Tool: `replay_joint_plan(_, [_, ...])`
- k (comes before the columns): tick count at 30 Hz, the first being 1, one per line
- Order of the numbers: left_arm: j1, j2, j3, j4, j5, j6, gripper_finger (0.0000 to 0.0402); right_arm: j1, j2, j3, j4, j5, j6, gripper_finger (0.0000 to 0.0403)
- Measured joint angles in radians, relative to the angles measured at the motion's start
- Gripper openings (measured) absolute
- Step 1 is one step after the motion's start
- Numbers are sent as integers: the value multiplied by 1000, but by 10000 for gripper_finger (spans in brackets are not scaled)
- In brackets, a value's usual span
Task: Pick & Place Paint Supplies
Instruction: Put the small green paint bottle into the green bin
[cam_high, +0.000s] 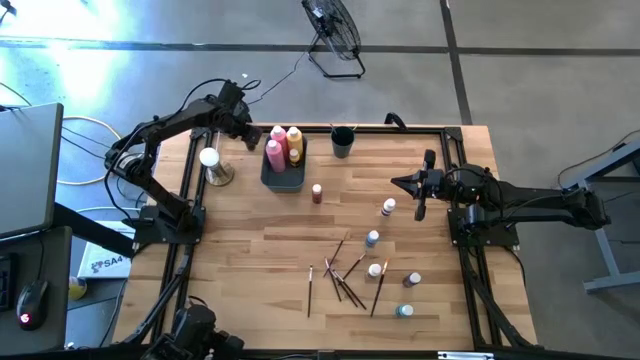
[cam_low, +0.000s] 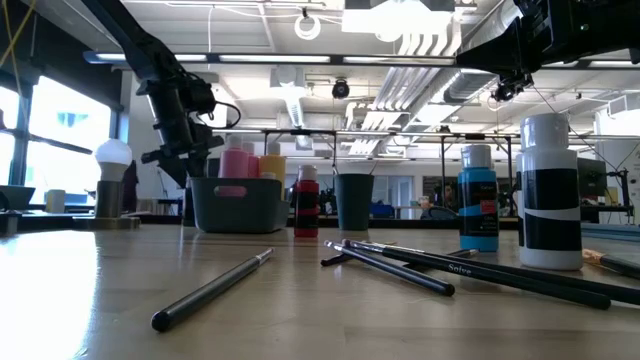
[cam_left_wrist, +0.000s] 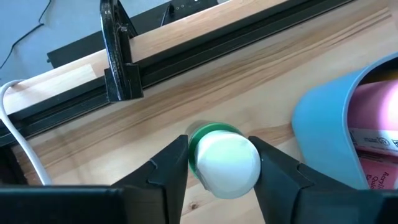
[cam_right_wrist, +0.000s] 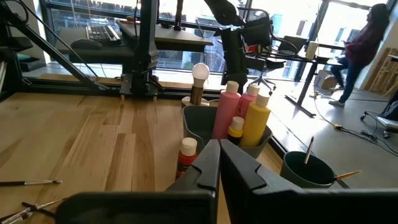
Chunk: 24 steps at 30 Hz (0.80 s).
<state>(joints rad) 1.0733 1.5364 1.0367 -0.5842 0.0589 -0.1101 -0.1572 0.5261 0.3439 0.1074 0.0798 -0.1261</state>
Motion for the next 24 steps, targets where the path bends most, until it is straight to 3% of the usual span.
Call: replay_joint_plan(24, [0, -9, 1, -32, -24, 0, 147, 0, 0, 0, 0, 0, 1, 4])
